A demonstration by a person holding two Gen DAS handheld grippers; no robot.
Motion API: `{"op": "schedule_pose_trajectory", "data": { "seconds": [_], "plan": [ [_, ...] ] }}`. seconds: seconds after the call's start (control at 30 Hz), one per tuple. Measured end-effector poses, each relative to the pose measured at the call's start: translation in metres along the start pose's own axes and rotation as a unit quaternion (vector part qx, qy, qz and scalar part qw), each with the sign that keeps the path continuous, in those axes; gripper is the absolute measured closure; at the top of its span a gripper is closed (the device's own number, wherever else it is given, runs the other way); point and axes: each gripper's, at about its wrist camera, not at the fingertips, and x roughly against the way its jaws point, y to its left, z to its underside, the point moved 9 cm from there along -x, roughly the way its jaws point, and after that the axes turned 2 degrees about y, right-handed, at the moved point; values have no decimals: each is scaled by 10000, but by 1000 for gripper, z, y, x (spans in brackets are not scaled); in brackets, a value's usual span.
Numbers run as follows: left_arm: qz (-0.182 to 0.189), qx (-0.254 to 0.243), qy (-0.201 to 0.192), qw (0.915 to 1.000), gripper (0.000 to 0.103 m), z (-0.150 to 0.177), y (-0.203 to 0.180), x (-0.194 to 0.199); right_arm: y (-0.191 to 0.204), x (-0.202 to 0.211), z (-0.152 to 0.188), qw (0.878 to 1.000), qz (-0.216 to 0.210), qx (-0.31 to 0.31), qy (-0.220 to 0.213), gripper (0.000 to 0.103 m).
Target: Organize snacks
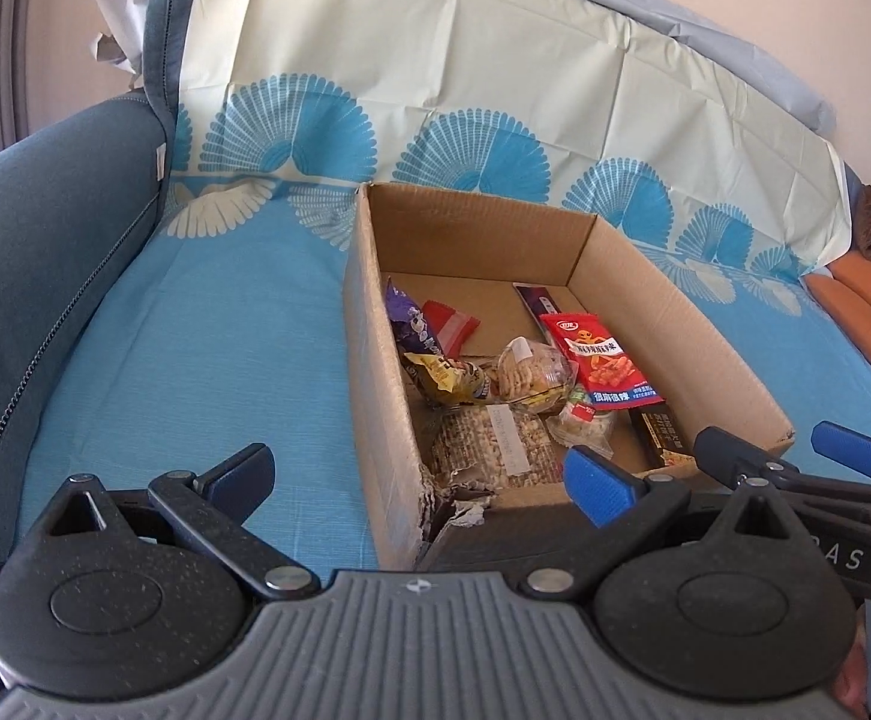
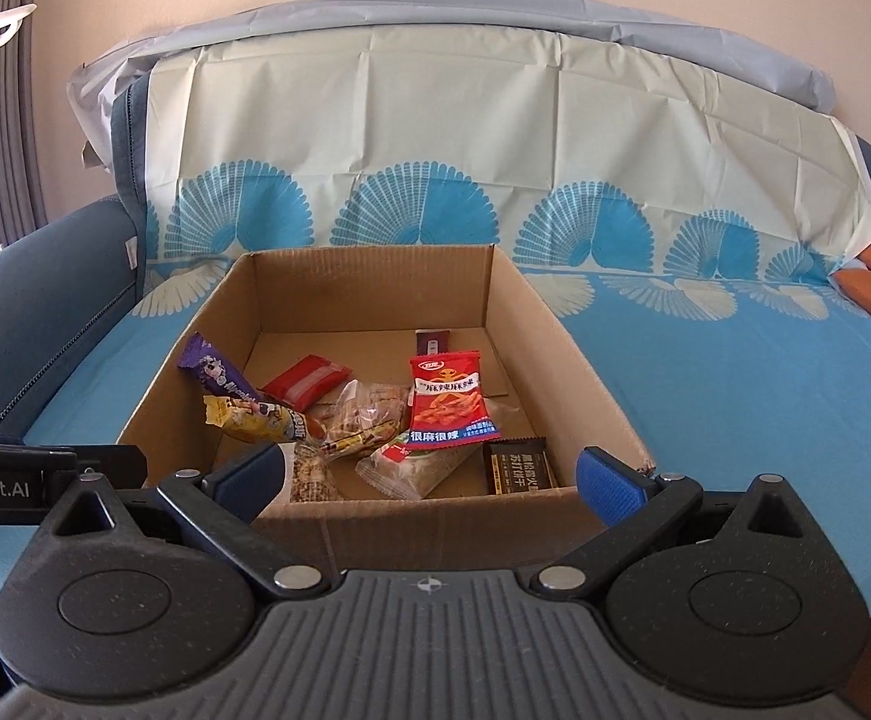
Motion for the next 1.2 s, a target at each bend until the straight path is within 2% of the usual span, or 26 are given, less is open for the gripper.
{"op": "schedule_pose_trajectory", "data": {
  "seconds": [1.2],
  "plan": [
    [38, -130, -74, 9999, 0, 1, -4, 0, -1, -3, 2, 9999, 104, -35, 42, 1]
  ]
}}
